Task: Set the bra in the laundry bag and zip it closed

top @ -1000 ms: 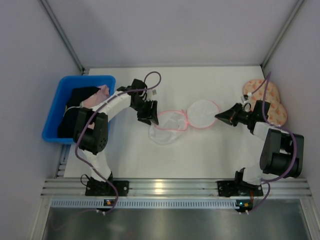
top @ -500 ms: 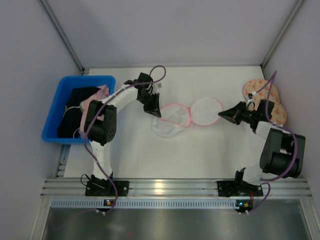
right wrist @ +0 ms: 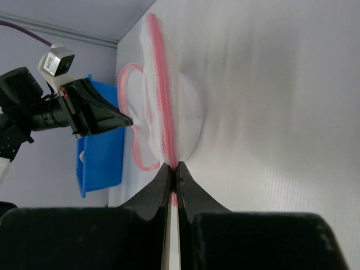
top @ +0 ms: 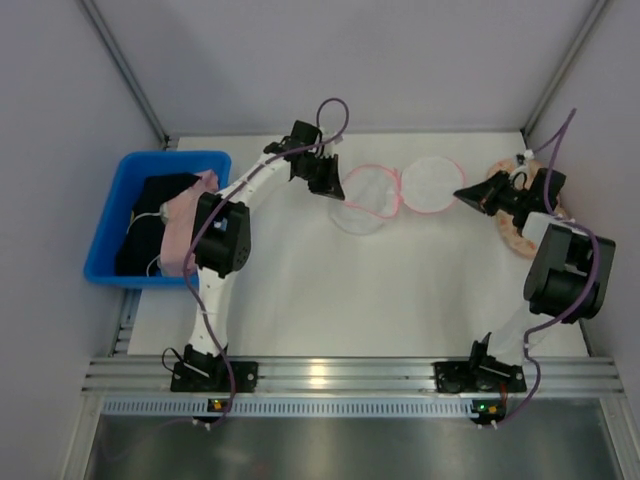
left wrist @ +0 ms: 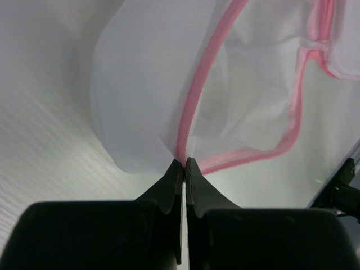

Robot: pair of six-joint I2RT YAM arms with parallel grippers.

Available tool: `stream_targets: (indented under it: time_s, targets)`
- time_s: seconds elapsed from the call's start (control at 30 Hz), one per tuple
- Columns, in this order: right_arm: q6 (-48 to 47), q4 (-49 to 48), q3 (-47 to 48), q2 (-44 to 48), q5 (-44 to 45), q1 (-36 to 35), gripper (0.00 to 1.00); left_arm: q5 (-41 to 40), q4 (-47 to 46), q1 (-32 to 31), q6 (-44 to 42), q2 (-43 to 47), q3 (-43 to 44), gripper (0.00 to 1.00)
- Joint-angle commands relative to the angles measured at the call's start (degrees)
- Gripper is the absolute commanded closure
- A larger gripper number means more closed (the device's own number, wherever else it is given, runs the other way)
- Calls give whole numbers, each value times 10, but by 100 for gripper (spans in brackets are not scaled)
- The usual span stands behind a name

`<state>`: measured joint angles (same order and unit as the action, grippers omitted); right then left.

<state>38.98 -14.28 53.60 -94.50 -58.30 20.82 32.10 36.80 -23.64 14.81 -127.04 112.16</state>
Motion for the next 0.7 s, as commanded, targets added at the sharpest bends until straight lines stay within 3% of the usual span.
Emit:
stream_targets:
  time_s: [0.0, 0.17, 0.27, 0.37, 0.4, 0.47, 0.5, 0.57, 0.6, 0.63, 0.67]
  targets:
    - [-38, -20, 16, -76, 26, -33, 100, -55, -38, 9, -13, -35, -9, 99]
    - [-46, -36, 26, -133, 32, -49, 100, -65, -66, 21, -37, -65, 4, 91]
    - [-53, -29, 35, -134, 42, -53, 95, -63, -68, 25, -40, -64, 10, 84]
    - [-89, 55, 63, -119, 71, -53, 77, -63, -69, 27, -43, -46, 10, 66]
    - [-112, 78, 73, -111, 77, -53, 69, -64, -69, 28, -43, -37, 9, 50]
    - [-133, 122, 102, -97, 96, -53, 59, -64, -69, 32, -48, -8, 7, 36]
    - [-151, 163, 111, -80, 104, -53, 47, -70, -68, 33, -52, 4, 5, 32]
    - [-171, 200, 134, -60, 124, -53, 35, -72, -68, 35, -66, 49, -9, 22]
    - [-188, 233, 151, -38, 133, -52, 23, -79, -68, 38, -75, 84, -14, 12]
    - [-196, 249, 160, -27, 136, -52, 16, -82, -68, 39, -79, 102, -22, 12]
    - [-206, 264, 170, -17, 137, -52, 11, -82, -68, 41, -82, 120, -35, 5]
